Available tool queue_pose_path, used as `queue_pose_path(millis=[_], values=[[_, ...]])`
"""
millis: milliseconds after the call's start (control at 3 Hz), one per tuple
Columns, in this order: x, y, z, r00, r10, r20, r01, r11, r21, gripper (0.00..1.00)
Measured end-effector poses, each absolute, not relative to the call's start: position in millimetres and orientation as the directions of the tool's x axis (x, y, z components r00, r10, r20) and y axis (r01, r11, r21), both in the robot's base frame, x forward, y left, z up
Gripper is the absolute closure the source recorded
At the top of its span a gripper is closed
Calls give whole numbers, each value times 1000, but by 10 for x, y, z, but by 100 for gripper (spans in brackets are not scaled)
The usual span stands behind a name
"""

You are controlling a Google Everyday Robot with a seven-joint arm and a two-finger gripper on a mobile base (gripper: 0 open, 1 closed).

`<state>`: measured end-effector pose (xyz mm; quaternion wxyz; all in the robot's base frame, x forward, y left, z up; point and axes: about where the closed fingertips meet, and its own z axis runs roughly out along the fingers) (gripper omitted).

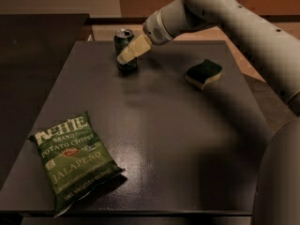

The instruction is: Knock green can over

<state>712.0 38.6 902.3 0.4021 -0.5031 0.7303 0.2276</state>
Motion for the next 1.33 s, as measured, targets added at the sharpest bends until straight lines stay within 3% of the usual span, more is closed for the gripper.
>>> queue_pose_path(millis=[1000,1333], values=[[7213,617,8884,-232,-525,-818,-911,412,-6,0],[7209,628,8870,-240,-523,-818,-911,413,3,16]])
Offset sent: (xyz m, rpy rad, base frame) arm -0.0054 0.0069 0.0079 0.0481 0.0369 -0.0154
